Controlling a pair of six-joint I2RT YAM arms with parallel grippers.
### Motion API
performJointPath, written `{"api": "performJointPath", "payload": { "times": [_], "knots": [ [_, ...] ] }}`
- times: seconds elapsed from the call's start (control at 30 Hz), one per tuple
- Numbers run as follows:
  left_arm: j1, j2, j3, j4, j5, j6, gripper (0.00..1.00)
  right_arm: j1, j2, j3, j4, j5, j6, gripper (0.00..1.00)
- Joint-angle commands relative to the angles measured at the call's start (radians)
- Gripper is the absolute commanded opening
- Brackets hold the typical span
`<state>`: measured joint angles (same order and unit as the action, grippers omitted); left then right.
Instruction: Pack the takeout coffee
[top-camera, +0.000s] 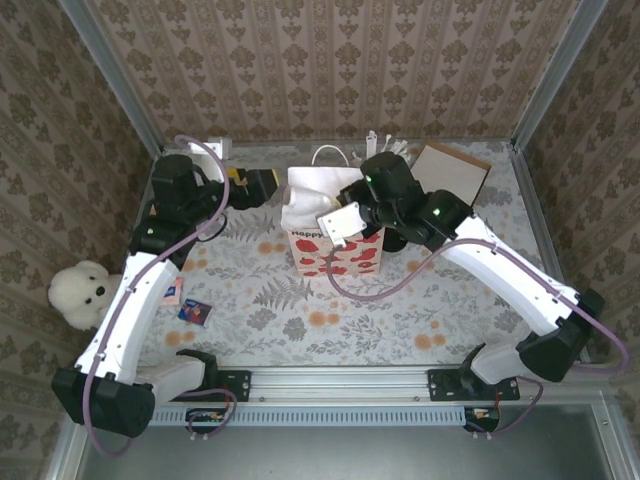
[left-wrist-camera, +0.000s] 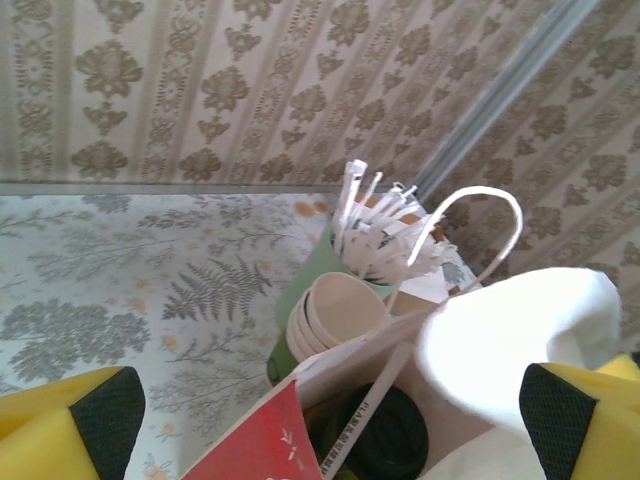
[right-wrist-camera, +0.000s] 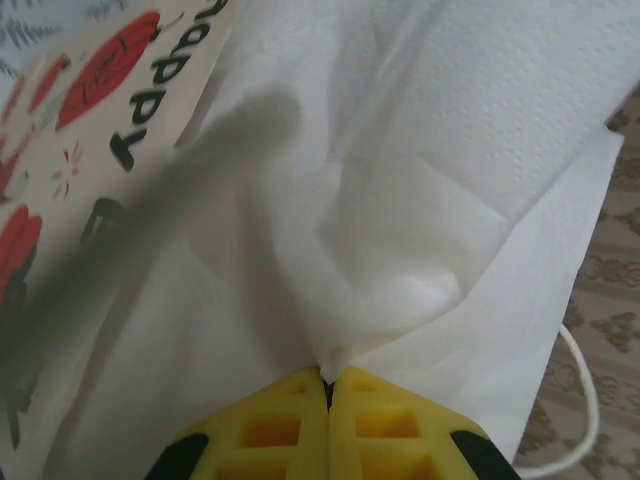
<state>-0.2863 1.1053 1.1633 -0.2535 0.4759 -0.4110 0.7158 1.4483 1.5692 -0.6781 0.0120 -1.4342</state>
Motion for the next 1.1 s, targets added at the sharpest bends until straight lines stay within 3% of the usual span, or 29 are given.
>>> {"api": "performJointPath", "payload": {
  "times": [0.0,0.2,0.33,0.47,0.6,0.73,0.87,1.07],
  "knots": [
    [0.006,0.012,-0.031,0.033,0.069,-0.007,1.00,-0.039,0.068,0.102,-0.182,-0.152,0.169,0.00],
    [-0.006,0.020,-0.063,0.025,0.113,-0.001,0.97,-0.125,0.200,0.304,-0.372,-0.368,0.303,0.00],
    [-0.012,0.040,-0.063,0.001,0.160,-0.006,0.96,-0.165,0.236,0.326,-0.396,-0.480,0.339,0.00],
    [-0.022,0.058,-0.051,-0.043,0.118,-0.027,0.97,-0.179,0.276,0.354,-0.422,-0.544,0.355,0.00],
    [-0.034,0.062,-0.028,-0.131,-0.017,-0.014,0.93,-0.177,0.339,0.408,-0.460,-0.498,0.396,0.00],
    [-0.047,0.111,0.020,-0.178,0.099,0.023,0.84,-0.169,0.426,0.508,-0.528,-0.373,0.464,0.00],
    [-0.088,0.163,0.083,-0.243,0.110,0.068,0.76,-0.170,0.455,0.545,-0.577,-0.354,0.477,0.00],
    [-0.108,0.195,0.116,-0.265,0.106,0.071,0.63,-0.178,0.464,0.560,-0.678,-0.227,0.488,0.00]
  ]
}}
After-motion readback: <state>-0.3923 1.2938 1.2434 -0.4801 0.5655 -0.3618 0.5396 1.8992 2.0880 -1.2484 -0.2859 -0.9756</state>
